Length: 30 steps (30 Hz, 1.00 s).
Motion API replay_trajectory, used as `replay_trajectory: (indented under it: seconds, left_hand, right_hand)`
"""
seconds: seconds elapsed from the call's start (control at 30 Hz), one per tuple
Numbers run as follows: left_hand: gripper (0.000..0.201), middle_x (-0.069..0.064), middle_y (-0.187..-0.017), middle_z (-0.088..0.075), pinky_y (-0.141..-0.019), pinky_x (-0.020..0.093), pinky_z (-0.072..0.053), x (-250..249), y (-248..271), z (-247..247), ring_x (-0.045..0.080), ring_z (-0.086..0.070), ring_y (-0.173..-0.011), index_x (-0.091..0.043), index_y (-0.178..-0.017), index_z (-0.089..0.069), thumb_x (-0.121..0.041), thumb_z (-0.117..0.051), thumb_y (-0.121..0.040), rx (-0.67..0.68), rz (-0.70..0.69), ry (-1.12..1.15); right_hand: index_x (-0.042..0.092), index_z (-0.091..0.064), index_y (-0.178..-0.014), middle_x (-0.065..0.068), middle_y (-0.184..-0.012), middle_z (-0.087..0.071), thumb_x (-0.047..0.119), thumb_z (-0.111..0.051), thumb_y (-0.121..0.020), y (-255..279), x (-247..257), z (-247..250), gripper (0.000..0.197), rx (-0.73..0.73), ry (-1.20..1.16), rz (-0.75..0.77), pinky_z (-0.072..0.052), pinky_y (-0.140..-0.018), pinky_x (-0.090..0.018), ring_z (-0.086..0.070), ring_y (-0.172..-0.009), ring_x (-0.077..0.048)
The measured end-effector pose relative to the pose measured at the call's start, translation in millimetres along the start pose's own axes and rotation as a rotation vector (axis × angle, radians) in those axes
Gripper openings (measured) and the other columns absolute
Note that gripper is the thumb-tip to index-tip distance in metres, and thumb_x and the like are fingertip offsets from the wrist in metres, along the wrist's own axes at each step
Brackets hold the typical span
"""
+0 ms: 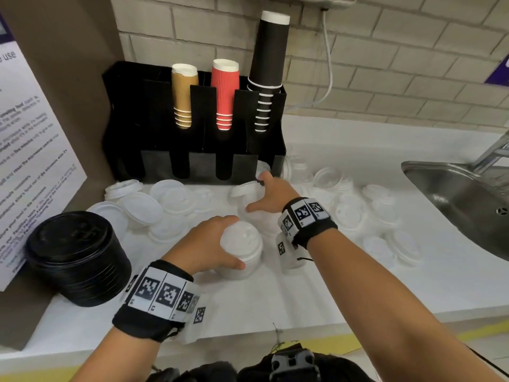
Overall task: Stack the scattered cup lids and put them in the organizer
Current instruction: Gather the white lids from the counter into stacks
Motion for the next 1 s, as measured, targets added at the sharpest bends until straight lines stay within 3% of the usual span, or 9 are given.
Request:
replay_trajectory:
  seconds: [0.1,0.2,0.3,0.37,0.47,0.53,0.67,0.8,1.0]
  left_hand:
    - [0.102,-0.007,-0.148,-0.041,-0.107,0.028,-0.033,1,0,0,0.014,-0.039,-0.134,-0.028,-0.149,-0.032,-0.036,-0.088,-0.063,-0.005,0.004,0.002]
    - [0.104,-0.007,-0.150,-0.039,-0.110,0.028,-0.032,2,-1,0,0.014,-0.037,-0.136,-0.028,-0.149,-0.032,-0.037,-0.088,-0.063,0.001,0.004,0.006]
    - [0.104,-0.008,-0.150,-0.039,-0.110,0.028,-0.032,3,-1,-1,0.013,-0.037,-0.136,-0.028,-0.150,-0.031,-0.037,-0.088,-0.063,0.003,0.006,0.009]
    - [0.104,-0.009,-0.150,-0.039,-0.109,0.027,-0.032,3,-1,-2,0.013,-0.037,-0.136,-0.029,-0.150,-0.031,-0.038,-0.088,-0.063,0.004,0.011,0.007]
    - [0.104,-0.009,-0.150,-0.039,-0.111,0.031,-0.033,4,-1,-2,0.014,-0.037,-0.136,-0.030,-0.149,-0.031,-0.038,-0.088,-0.063,0.006,0.019,0.004]
    - [0.104,-0.009,-0.150,-0.039,-0.111,0.033,-0.033,4,-1,-1,0.014,-0.038,-0.135,-0.031,-0.149,-0.031,-0.039,-0.088,-0.063,0.007,0.022,0.004]
    - [0.103,-0.008,-0.147,-0.043,-0.108,0.031,-0.035,3,-1,-1,0.014,-0.040,-0.132,-0.030,-0.149,-0.033,-0.036,-0.088,-0.062,0.013,0.019,0.014]
    - [0.101,-0.008,-0.147,-0.042,-0.110,0.034,-0.036,2,-1,-1,0.015,-0.040,-0.133,-0.030,-0.148,-0.034,-0.037,-0.088,-0.062,0.016,0.015,0.008]
    - [0.098,-0.010,-0.141,-0.044,-0.099,0.026,-0.035,2,-2,-2,0.013,-0.042,-0.128,-0.032,-0.146,-0.035,-0.038,-0.088,-0.063,0.013,0.006,-0.004]
  right_hand:
    - [0.018,-0.028,-0.146,-0.010,-0.138,-0.048,0.046,-0.078,-0.074,-4,27,3,0.092,0.041,-0.191,0.105,-0.043,-0.102,-0.035,-0.049,-0.125,-0.025]
    - [0.017,-0.036,-0.142,-0.008,-0.130,-0.055,0.044,-0.062,-0.089,-9,31,22,0.065,-0.012,-0.345,0.117,-0.044,-0.099,-0.032,-0.054,-0.118,-0.023]
    - [0.007,-0.051,-0.130,-0.012,-0.120,-0.061,0.023,-0.052,-0.097,-10,12,47,0.036,-0.084,-0.390,0.072,-0.046,-0.083,-0.018,-0.058,-0.108,-0.024]
    - [-0.001,-0.061,-0.117,-0.017,-0.116,-0.063,0.014,-0.053,-0.096,-10,5,49,0.028,-0.062,-0.228,0.073,-0.040,-0.073,-0.010,-0.058,-0.107,-0.027]
    - [0.011,-0.057,-0.127,-0.005,-0.129,-0.056,0.035,-0.068,-0.087,-5,11,20,0.047,0.159,-0.013,0.074,-0.037,-0.093,-0.019,-0.051,-0.121,-0.020]
    - [0.018,-0.046,-0.136,-0.002,-0.136,-0.050,0.047,-0.074,-0.078,-4,20,-2,0.070,0.256,-0.006,0.072,-0.037,-0.097,-0.024,-0.048,-0.124,-0.019]
    - [0.015,-0.033,-0.144,-0.007,-0.140,-0.045,0.043,-0.080,-0.073,-15,47,-30,0.090,0.230,0.124,0.155,-0.040,-0.105,-0.035,-0.046,-0.127,-0.025]
    - [0.015,-0.049,-0.130,-0.007,-0.127,-0.049,0.042,-0.080,-0.071,-23,47,-30,0.072,0.220,0.153,0.172,-0.045,-0.096,-0.034,-0.050,-0.113,-0.022]
    - [0.025,-0.045,-0.113,-0.002,-0.108,-0.057,0.038,-0.071,-0.076,-25,31,-8,0.047,0.242,-0.107,0.131,-0.047,-0.066,-0.026,-0.057,-0.091,-0.019]
Point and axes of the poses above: each hand's wrist, its own y-axis away from the middle knuckle, its own z-axis out of the back of the hand, x = y × z, the point moved 9 cm from there along -y, towards the middle knuckle
